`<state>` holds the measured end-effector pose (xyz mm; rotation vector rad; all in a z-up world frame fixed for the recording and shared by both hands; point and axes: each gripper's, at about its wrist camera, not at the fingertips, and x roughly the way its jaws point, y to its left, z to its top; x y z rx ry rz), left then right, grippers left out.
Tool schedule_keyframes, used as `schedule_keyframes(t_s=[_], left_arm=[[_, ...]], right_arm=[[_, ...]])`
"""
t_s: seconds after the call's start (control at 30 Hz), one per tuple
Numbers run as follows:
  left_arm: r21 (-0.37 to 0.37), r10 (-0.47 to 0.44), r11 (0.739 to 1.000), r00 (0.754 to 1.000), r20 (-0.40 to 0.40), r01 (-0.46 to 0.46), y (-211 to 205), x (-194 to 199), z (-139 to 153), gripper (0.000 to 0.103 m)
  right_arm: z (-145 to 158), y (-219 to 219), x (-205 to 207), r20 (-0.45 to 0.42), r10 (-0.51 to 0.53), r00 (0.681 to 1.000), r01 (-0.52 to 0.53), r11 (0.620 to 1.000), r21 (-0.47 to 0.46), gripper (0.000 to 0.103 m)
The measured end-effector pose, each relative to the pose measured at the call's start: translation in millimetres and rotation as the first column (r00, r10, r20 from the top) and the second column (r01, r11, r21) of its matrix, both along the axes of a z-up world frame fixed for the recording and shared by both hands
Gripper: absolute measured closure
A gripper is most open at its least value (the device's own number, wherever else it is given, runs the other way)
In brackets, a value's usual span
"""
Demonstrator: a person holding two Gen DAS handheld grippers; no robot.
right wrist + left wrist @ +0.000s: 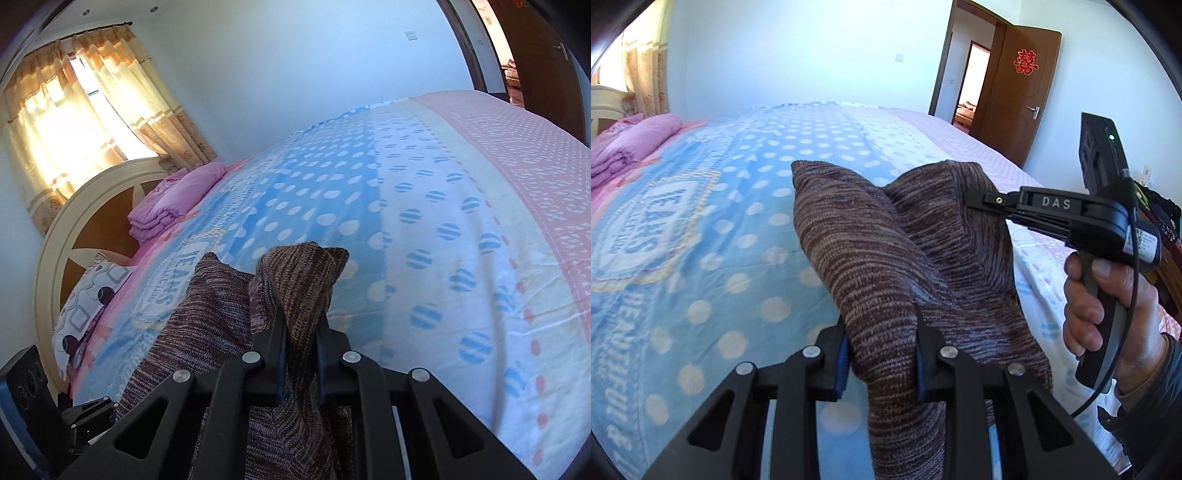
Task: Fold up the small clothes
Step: 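Lift the sweater end with the left gripper and fold it toward the right gripper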
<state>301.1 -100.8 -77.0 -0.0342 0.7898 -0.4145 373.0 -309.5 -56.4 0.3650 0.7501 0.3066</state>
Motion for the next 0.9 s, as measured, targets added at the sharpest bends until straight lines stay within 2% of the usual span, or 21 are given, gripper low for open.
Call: schedule_keyframes(t_s=[0.43, 0.67, 0.9], left_arm=[[0.040, 0.076, 0.996, 0.997, 0.031, -0.077, 44.9, -48.3, 9.1, 0.075], [0.046, 0.109, 0.993, 0.993, 0.046, -0.111, 64.9, -62.3, 11.5, 0.075], [0.032, 0.135, 0.990, 0.990, 0.030, -0.136, 86.2, -73.2, 4.3, 0.075]], right_arm=[[2.9, 63.9, -42.4, 0.030, 0.068, 0.997, -0.069, 0.997, 0.032, 0.091], [6.5, 89.0, -46.9, 0.036, 0.115, 0.993, -0.116, 0.993, 0.037, 0.091], [-2.7, 115.7, -45.7, 0.018, 0.159, 0.987, -0.160, 0.986, 0.042, 0.091]])
